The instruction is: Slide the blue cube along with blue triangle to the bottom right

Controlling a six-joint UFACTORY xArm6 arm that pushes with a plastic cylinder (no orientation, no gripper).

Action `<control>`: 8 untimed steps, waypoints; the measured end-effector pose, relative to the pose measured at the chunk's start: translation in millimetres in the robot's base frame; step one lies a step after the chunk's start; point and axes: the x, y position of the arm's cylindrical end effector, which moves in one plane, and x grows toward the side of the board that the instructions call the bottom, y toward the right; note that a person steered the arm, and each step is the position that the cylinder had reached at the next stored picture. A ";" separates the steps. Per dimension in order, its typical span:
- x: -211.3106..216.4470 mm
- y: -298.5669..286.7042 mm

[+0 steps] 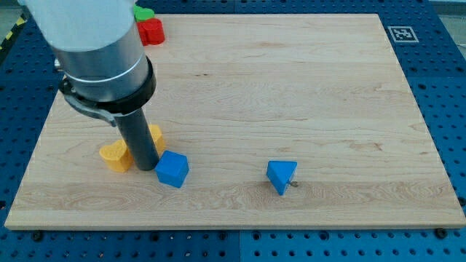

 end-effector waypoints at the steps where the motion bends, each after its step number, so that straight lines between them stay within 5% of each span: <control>1: 7.7 12.3; 5: 64.3 31.6; 8: 49.3 51.1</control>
